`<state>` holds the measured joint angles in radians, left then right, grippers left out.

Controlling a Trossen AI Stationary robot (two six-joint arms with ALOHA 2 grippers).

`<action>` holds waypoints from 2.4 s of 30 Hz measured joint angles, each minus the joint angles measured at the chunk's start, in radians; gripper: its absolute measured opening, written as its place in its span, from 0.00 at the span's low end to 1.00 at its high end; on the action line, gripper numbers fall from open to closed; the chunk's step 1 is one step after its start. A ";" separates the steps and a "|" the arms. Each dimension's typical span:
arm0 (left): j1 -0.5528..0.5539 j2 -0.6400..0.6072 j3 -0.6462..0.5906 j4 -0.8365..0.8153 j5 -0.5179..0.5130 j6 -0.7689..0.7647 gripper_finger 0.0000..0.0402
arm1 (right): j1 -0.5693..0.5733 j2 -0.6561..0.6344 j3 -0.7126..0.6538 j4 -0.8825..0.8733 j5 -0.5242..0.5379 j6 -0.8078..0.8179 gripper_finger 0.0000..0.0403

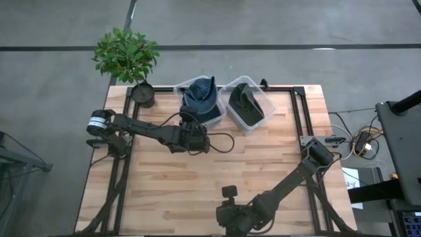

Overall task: Pick & Place hat
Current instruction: Put the blue cap into the left transparent bin, then return to Home Position

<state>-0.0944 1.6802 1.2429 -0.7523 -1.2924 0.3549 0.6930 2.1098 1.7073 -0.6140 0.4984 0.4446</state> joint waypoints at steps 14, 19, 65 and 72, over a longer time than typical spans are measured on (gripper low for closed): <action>0.001 -0.002 -0.002 -0.007 -0.122 -0.016 0.20 | 0.001 0.000 0.000 0.001 0.000 0.001 0.14; 0.000 -0.002 -0.004 -0.006 -0.129 -0.012 0.20 | 0.001 0.000 0.000 0.001 0.000 0.001 0.14; 0.024 -0.002 0.254 -0.381 0.271 -0.465 0.38 | 0.001 0.000 -0.002 0.000 -0.001 0.016 0.14; 0.022 -0.003 0.309 -0.668 0.192 -0.697 0.38 | 0.001 -0.001 -0.014 -0.001 -0.001 0.025 0.14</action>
<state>-0.0723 1.6772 1.5520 -1.4207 -1.1004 -0.3423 0.6937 2.1090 1.6936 -0.6147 0.4973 0.4699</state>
